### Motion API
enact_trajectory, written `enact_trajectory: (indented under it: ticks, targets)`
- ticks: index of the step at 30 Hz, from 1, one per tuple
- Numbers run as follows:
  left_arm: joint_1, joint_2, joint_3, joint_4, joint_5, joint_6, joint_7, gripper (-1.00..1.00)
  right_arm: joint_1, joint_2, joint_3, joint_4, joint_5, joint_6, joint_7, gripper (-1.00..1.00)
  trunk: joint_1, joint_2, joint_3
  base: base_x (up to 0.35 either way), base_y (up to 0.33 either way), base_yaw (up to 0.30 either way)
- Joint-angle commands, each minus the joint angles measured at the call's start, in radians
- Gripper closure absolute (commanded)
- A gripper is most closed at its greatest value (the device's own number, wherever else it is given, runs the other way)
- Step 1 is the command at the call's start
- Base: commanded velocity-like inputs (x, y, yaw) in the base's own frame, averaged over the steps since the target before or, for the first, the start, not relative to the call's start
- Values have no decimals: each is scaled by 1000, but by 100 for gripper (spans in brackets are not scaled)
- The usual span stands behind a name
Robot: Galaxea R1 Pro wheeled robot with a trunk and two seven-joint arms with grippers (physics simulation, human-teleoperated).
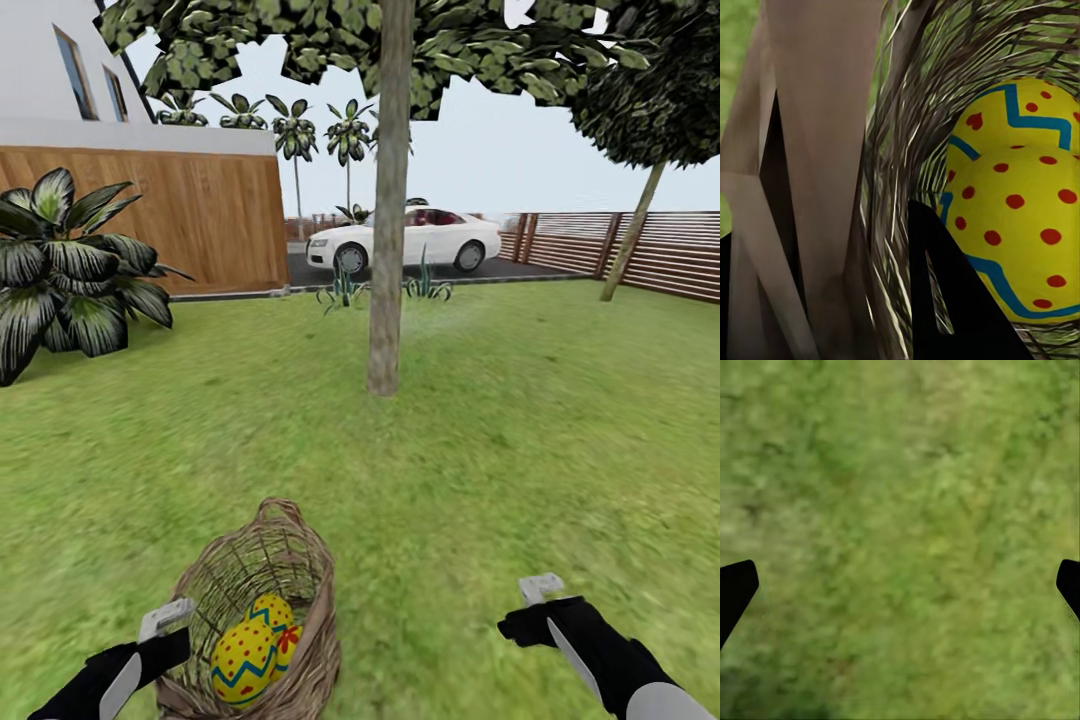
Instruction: Take the three Easter eggs out of the wicker basket on the lawn in the garden, then place them on the lawn next to a single tree (choose any tree) so that all three eggs are next to the same tree and none are left in the basket.
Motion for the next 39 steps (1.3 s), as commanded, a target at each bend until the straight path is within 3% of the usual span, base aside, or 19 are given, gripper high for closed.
enact_trajectory:
  ticks: [1,2,3,4,5,8,10,14,15,17,19,22,25,28,31,33,34,36,39]
  targets:
    - [-1,14,12,0,10,9,-11,100,0,-26,4,3,-11,9,-2,-100,1,-1,-1,338,77,120]
    - [-1,49,22,0,14,13,-30,100,-1,-66,4,4,-16,24,2,-100,1,-1,-1,338,70,182]
    - [-1,68,26,-2,18,15,-59,100,-1,-98,2,4,-19,35,6,-100,1,-1,-1,338,31,226]
    - [-1,58,27,1,17,15,-75,100,-1,-116,1,4,-21,41,13,-100,1,-1,-1,338,10,247]
    - [-1,41,27,4,17,13,-81,100,-1,-121,2,4,-21,43,19,-100,1,-1,-1,338,3,230]
    - [-1,49,28,10,16,13,-85,100,-1,-135,3,32,-20,42,27,-100,1,-1,-2,338,1,140]
    - [-1,36,28,61,16,3,-81,100,-1,-151,3,47,-22,45,46,-100,1,-1,-2,338,0,220]
    - [-1,35,27,71,16,2,-83,100,-1,-156,1,58,-22,44,50,-100,1,-1,-2,338,0,207]
    - [-1,35,26,69,15,2,-82,100,-1,-172,-25,59,-22,44,52,-100,1,-1,-2,338,0,233]
    - [-1,37,27,65,15,8,-84,100,-1,-195,-105,60,-17,45,127,-100,1,-1,-2,338,0,252]
    - [-1,34,22,50,14,7,-84,100,-1,-209,-126,66,-17,44,156,-100,1,-1,-3,338,0,257]
    - [-1,33,24,-47,13,78,-82,100,0,-208,-124,66,-14,44,158,-100,1,-1,-4,338,0,258]
    - [-1,5,22,-163,11,104,-70,100,-1,-203,-122,65,-10,46,155,-100,1,-1,-5,338,0,258]
    - [-1,-25,22,-272,11,244,-17,100,-1,-198,-122,56,-10,48,154,-100,1,-1,-6,338,0,258]
    - [-1,-53,19,-283,5,268,-9,100,0,-194,-122,3,-11,70,155,-100,1,-1,-6,338,0,258]
    - [-1,-60,19,-286,-10,270,-3,100,0,-167,-119,-28,-6,76,152,-100,1,-1,-6,338,0,258]
    - [-1,-68,18,-286,-11,272,18,100,0,-146,-110,-32,11,75,148,-100,1,-1,-7,338,0,251]
    - [-1,-133,14,-285,-14,276,118,100,0,-131,-102,-35,76,78,145,-100,1,-1,-7,338,0,209]
    - [-1,-153,13,-284,-15,279,174,100,0,-132,-106,-42,81,79,151,-100,1,-1,-9,338,0,208]
